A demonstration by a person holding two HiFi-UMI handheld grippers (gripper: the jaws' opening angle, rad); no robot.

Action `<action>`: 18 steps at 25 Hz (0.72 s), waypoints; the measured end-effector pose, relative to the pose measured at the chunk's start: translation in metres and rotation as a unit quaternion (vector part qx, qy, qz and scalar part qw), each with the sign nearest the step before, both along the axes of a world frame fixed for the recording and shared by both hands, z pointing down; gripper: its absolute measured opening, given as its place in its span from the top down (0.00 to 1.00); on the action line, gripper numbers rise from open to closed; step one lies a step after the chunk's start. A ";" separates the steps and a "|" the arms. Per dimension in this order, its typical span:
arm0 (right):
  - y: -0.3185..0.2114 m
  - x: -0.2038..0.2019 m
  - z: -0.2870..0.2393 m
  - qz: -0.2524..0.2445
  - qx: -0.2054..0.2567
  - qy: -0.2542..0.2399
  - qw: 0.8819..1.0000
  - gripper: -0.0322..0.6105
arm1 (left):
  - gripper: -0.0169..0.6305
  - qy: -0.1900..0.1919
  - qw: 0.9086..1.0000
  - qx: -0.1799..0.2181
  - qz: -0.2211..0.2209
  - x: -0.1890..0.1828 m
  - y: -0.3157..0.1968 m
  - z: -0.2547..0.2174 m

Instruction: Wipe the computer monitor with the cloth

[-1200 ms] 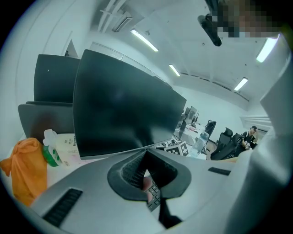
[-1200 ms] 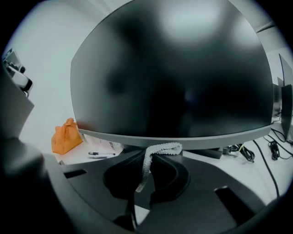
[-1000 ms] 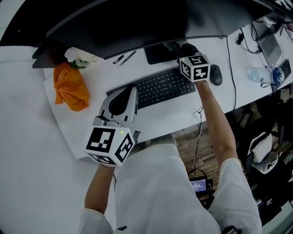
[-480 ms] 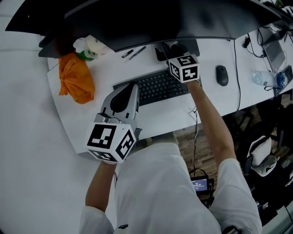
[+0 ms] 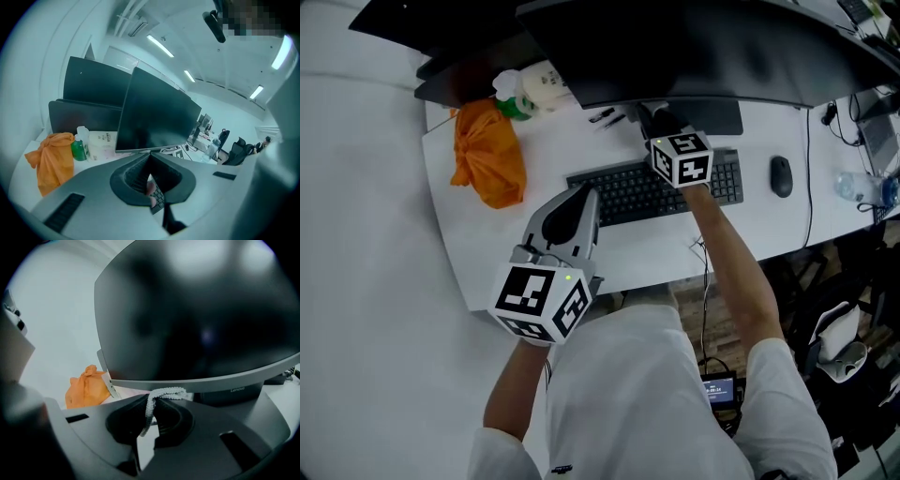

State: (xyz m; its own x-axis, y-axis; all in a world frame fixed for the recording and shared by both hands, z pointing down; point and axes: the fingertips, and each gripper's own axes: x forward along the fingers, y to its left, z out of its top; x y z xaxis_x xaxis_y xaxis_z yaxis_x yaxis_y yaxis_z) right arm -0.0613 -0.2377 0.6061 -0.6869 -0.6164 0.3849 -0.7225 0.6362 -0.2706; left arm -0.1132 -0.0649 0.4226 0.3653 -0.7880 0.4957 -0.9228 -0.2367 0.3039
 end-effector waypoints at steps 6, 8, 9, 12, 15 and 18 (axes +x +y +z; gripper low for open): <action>0.012 -0.044 -0.002 -0.014 -0.012 -0.017 1.000 0.92 | 0.95 0.008 1.000 -0.002 -0.013 -0.019 0.011 0.000; 0.016 -0.058 -0.004 -0.017 -0.014 -0.022 1.000 0.92 | 0.95 0.010 1.000 -0.004 -0.017 -0.025 0.017 0.002; 0.018 -0.064 -0.004 -0.018 -0.016 -0.026 0.999 0.92 | 0.95 0.012 1.000 -0.004 -0.020 -0.028 0.019 0.002; 0.022 -0.084 -0.004 -0.016 -0.028 -0.039 0.999 0.92 | 0.95 0.014 0.999 -0.003 -0.031 -0.040 0.025 0.002; 0.025 -0.102 -0.005 -0.002 -0.046 -0.059 0.997 0.92 | 0.95 0.015 0.999 0.001 -0.040 -0.055 0.029 0.003; 0.031 -0.115 -0.007 0.012 -0.054 -0.072 0.996 0.92 | 0.95 0.017 0.999 0.001 -0.046 -0.065 0.034 0.002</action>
State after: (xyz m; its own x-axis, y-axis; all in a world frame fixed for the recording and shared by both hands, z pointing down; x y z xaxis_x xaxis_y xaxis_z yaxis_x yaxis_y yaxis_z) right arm -0.1762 -0.2071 0.5989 -0.7253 -0.5936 0.3487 -0.6860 0.5815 -0.4373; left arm -0.1782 -0.0313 0.4248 0.3073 -0.8200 0.4829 -0.9300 -0.1513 0.3350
